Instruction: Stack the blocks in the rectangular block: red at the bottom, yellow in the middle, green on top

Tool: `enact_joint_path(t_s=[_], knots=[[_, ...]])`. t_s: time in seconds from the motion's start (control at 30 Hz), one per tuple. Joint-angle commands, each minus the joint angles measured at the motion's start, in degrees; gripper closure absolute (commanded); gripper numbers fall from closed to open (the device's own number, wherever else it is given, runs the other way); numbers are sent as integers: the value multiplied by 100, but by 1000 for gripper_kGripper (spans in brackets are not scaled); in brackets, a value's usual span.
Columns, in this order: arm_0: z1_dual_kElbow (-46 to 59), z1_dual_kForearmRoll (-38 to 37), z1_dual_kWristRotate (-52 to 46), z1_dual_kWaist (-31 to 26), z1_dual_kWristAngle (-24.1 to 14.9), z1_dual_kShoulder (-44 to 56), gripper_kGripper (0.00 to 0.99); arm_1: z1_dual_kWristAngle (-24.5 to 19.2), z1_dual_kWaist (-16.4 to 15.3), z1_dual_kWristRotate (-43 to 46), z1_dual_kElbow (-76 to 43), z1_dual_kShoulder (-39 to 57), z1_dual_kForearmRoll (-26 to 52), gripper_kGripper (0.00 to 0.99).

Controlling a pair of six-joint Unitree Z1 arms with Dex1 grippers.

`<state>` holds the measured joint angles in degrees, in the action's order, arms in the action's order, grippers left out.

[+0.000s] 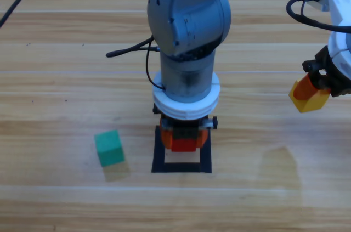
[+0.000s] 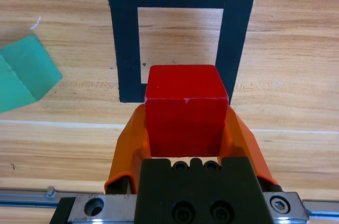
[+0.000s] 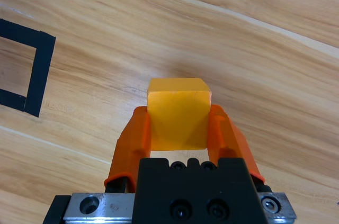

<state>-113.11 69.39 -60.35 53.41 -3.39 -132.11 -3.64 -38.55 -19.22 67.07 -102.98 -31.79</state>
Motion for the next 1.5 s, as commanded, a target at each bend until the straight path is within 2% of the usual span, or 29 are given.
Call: enact_joint_path(t_s=[0.03, 0.23, 1.5], knots=[[149, -250, 93, 117, -48, -289, 990, 39, -30, -3, -168, 138, -108, 964], [623, -698, 155, 117, -22, -140, 990, 39, -30, 6, -177, 129, -108, 964], [808, -953, 163, 90, -109, -228, 990, 21, -30, 6, -177, 121, -108, 964]])
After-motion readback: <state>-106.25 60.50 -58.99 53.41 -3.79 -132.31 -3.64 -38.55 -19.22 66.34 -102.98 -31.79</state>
